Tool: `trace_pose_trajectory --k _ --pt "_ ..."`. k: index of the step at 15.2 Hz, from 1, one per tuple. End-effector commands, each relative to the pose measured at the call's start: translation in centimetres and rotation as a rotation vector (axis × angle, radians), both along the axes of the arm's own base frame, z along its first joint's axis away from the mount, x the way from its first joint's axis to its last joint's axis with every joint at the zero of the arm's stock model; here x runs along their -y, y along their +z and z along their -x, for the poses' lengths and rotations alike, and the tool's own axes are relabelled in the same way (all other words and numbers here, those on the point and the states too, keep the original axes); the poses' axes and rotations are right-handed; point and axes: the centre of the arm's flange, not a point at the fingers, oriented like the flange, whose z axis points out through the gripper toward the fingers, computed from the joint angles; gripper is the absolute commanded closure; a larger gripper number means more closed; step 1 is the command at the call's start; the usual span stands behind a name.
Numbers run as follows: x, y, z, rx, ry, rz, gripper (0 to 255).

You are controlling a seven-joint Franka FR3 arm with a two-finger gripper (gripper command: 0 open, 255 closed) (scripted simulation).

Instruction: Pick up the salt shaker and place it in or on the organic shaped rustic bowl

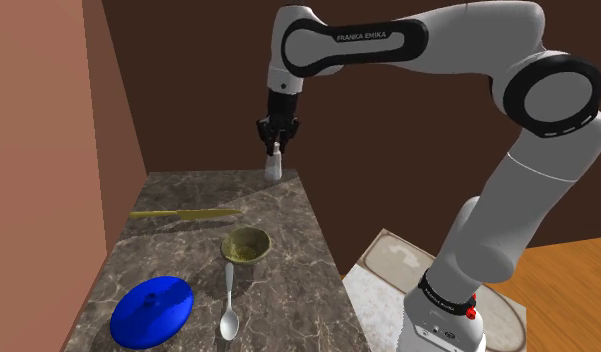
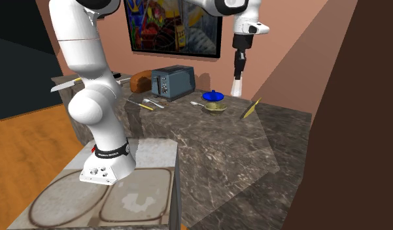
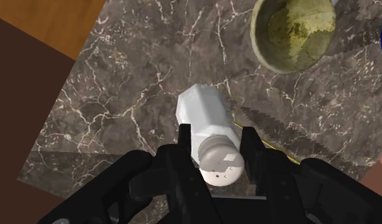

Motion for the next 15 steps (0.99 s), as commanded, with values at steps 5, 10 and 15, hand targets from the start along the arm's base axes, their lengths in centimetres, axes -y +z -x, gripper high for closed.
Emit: trace_pose_trajectory --k 5,10,15 --pt "-7.3 1.8 1.7 0.000 -0.001 0.000 255" --pt "-13.5 3.3 3.2 0.000 -0.001 0.000 255" --pt "-14.1 1.3 3.3 0.000 -0.001 0.000 255"
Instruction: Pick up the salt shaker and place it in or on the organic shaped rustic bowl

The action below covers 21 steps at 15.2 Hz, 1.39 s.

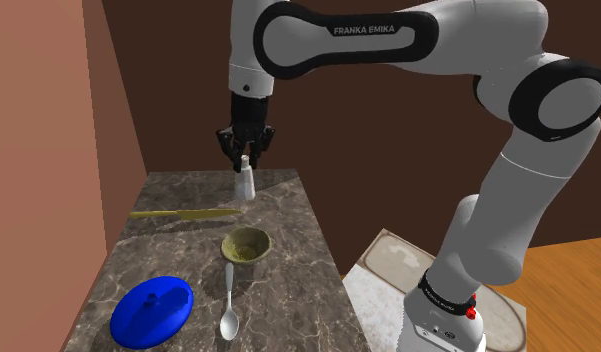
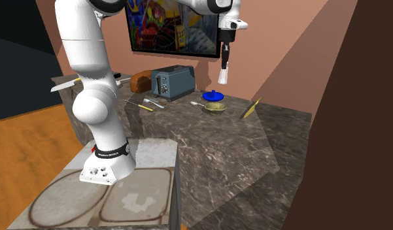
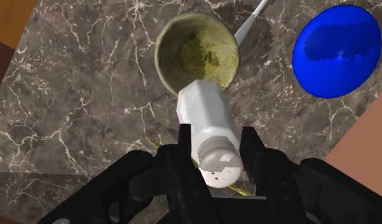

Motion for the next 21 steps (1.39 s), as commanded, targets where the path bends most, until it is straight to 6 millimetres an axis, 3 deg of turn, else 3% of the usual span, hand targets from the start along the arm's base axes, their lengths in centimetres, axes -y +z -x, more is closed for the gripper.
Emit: trace_pose_trajectory --k 1,16,21 --pt "0.0 -1.1 0.0 0.000 0.000 0.000 255" --pt "0.0 -9.4 0.0 0.000 0.000 0.000 255" --pt "0.0 -9.4 0.0 0.000 0.000 0.000 255"
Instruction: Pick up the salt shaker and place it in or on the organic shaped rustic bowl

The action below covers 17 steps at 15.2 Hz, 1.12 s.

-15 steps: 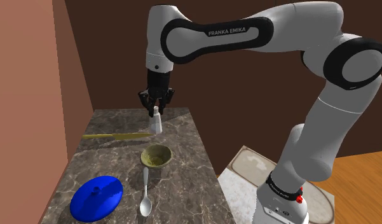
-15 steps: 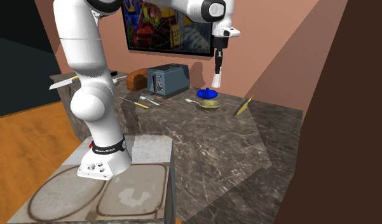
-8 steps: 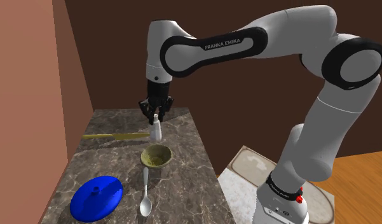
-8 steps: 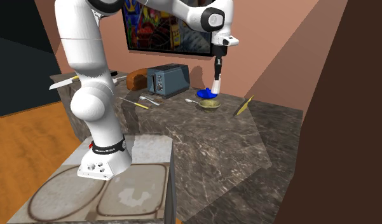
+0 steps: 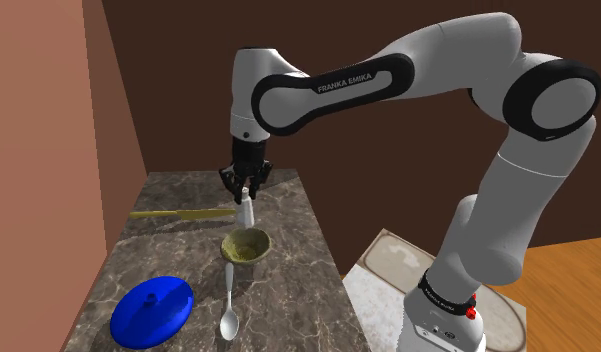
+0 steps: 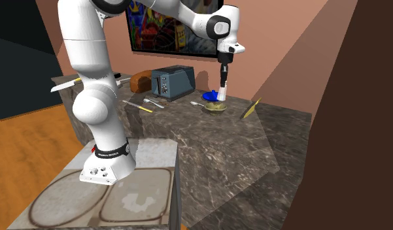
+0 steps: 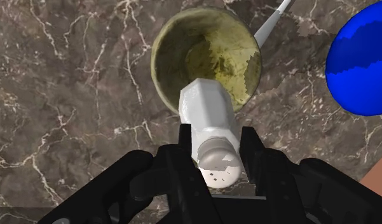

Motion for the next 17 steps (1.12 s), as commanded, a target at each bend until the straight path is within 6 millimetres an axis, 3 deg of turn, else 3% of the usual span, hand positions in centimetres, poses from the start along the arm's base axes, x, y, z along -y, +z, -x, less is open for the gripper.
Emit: trace_pose_trajectory --k 1,3,4,9,13,17 --pt "0.0 0.0 0.0 0.000 0.000 0.000 255" --pt "0.0 0.0 0.0 0.000 0.000 0.000 255" --pt "0.0 0.0 0.0 0.000 0.000 0.000 0" --pt "0.0 0.0 0.0 0.000 0.000 0.000 0" --pt "0.5 5.0 -0.1 0.000 0.000 0.000 0" --pt "0.5 5.0 -0.1 0.000 0.000 0.000 0"
